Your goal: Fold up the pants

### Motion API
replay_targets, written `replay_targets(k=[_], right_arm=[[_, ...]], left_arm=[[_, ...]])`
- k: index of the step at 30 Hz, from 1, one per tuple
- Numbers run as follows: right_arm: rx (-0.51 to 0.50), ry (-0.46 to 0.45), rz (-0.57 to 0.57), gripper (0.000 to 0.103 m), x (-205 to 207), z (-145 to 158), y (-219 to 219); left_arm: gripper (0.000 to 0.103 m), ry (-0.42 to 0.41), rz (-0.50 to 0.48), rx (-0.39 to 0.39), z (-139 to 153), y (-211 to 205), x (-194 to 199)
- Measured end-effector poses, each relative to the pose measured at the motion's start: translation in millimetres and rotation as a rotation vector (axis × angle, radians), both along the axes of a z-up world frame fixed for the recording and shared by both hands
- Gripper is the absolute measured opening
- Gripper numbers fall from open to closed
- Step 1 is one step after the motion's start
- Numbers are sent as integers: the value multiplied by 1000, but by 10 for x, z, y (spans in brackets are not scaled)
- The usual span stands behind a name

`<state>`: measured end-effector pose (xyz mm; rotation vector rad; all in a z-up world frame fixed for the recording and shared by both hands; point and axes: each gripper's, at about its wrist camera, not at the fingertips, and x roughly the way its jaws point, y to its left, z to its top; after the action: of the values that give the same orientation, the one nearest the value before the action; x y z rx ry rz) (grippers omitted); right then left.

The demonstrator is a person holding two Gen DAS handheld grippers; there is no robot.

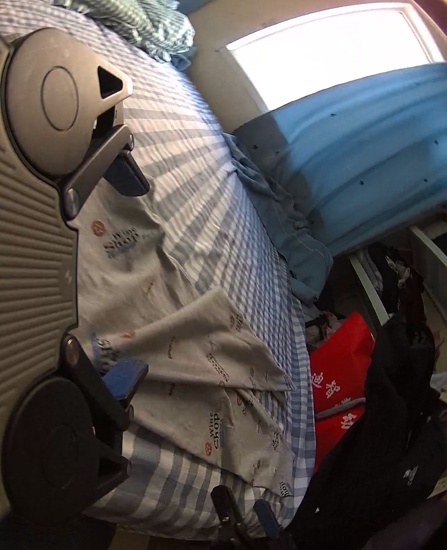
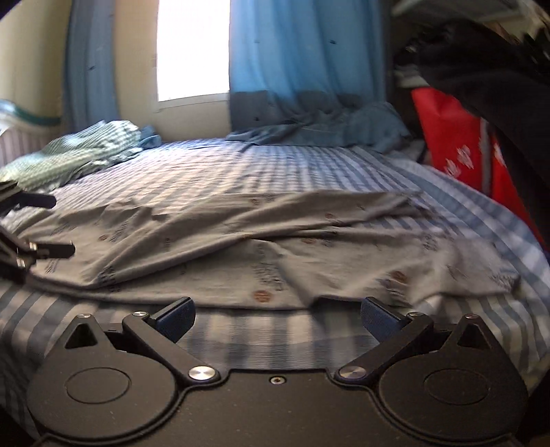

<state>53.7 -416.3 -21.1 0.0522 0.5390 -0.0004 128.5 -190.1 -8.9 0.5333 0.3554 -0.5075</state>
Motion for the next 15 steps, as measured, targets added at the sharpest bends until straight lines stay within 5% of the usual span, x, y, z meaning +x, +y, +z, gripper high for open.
replay_targets(k=[6,15], right_arm=[[116,34,-49,102,341,111,-631],[369,65,-88,98,1362,288,-1481]], left_arm=[[99,-51,-113,122,-115,-686,-18],[50,78,-127,181,-313,-973,221]])
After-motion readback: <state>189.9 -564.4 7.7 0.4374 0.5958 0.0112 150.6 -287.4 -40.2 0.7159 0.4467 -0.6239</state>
